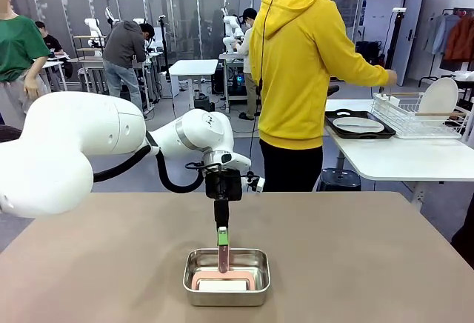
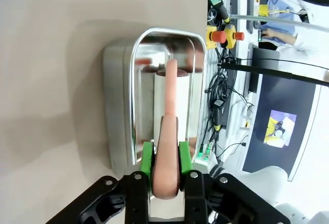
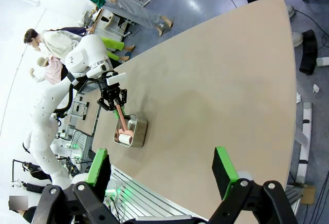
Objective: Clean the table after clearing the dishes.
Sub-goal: When the right (or left) Handle tray is removed, use the right hand (or left hand) to clean the right (or left) side of the table with the Lint Roller.
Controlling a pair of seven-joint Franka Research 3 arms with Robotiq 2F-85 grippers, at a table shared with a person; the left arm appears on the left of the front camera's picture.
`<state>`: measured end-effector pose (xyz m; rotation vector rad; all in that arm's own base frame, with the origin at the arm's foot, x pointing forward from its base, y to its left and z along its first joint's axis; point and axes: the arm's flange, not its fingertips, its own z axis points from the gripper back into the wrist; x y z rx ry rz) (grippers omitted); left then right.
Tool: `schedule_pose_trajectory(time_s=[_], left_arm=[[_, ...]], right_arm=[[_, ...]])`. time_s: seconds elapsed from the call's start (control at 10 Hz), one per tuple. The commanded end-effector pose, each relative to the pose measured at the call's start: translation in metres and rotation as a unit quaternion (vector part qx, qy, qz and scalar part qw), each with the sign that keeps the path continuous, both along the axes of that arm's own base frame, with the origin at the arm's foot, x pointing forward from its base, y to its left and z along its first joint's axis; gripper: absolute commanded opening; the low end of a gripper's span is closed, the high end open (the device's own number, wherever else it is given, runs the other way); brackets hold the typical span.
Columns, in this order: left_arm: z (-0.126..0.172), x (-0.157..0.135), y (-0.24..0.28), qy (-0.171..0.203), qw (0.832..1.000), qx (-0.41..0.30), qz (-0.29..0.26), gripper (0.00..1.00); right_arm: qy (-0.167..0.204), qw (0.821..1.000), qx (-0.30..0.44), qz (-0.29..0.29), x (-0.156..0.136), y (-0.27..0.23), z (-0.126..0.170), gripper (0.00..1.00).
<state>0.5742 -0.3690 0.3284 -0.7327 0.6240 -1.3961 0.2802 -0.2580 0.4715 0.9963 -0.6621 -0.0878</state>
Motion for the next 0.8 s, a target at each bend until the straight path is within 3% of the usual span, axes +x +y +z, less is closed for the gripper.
schedule_pose_trajectory(time_s=[0.0,0.2,0.4,0.5,0.7], left_arm=[[0.006,0.011,-0.006,0.000,1.000,0.023,-0.006,0.00],[0.013,0.009,-0.008,-0.008,1.000,0.027,-0.009,0.00],[0.025,0.006,-0.007,-0.019,0.999,0.028,-0.002,0.10],[0.034,0.004,-0.006,-0.029,0.999,0.034,0.002,0.10],[0.074,-0.008,0.003,-0.047,0.996,0.075,0.028,0.10]], right_arm=[[-0.010,1.000,0.001,0.002,-0.001,0.002,0.000,1.00],[-0.010,1.000,0.001,0.002,-0.001,0.002,0.000,1.00],[-0.010,1.000,0.001,0.002,-0.001,0.002,0.000,1.00],[-0.010,1.000,0.001,0.002,-0.001,0.002,0.000,1.00],[-0.010,1.000,0.001,0.002,-0.001,0.002,0.000,1.00]])
